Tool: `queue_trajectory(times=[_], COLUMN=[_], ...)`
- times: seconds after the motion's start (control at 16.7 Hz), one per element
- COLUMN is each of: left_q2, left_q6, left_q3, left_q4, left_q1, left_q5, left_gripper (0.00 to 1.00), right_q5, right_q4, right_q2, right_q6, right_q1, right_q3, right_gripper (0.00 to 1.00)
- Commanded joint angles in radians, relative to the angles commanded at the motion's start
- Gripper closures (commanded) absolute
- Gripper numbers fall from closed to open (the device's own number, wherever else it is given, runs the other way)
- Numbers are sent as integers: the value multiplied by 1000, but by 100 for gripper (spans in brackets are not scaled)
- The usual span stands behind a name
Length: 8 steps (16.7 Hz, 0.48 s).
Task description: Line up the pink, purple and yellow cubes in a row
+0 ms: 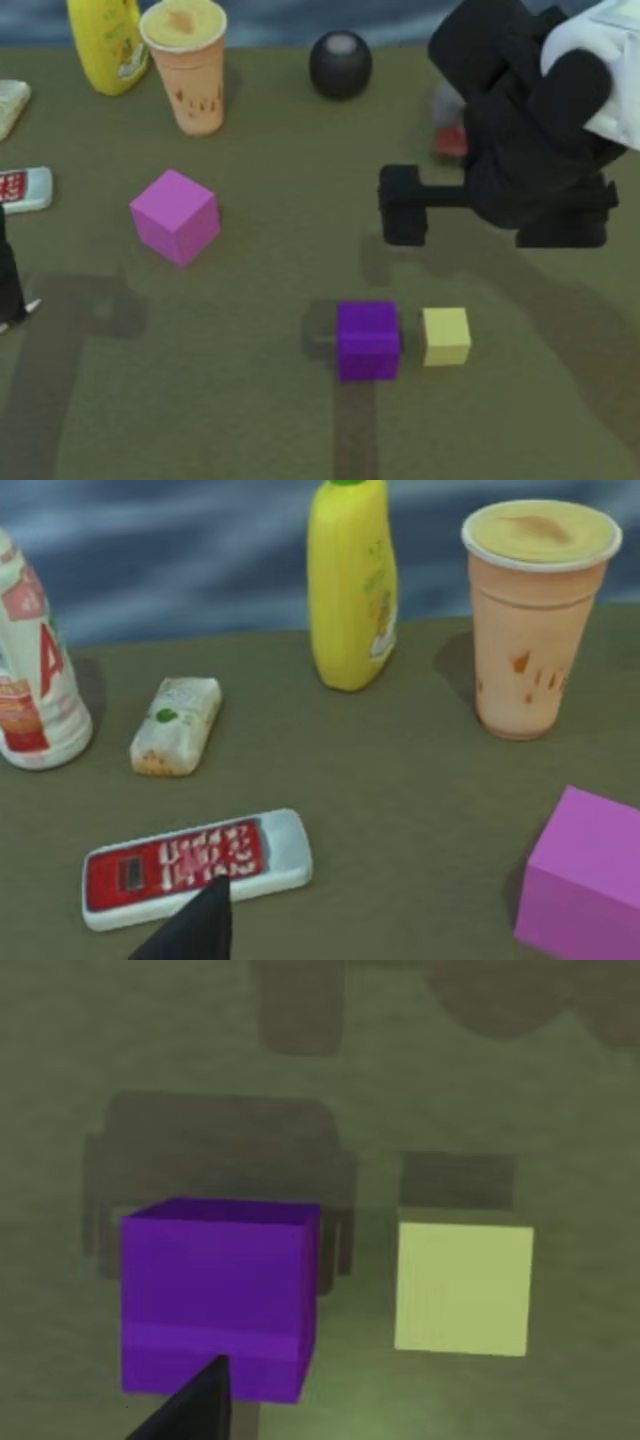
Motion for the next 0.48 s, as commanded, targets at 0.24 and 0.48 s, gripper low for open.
queue_trajectory(times=[0.24, 0.48], left_q2=[429, 903], left_q6=[66, 137], left_q3=[363, 737], left_q4=[-229, -476], left_q1=[-46, -96], left_q5=[-3, -7], left_gripper=[0, 0], right_q5=[26, 28], right_q4=[167, 355], right_q2=[-336, -713], right_q6=[-137, -278], right_q1=[-133, -274], right_q3=[-306, -643], right_gripper=[0, 0])
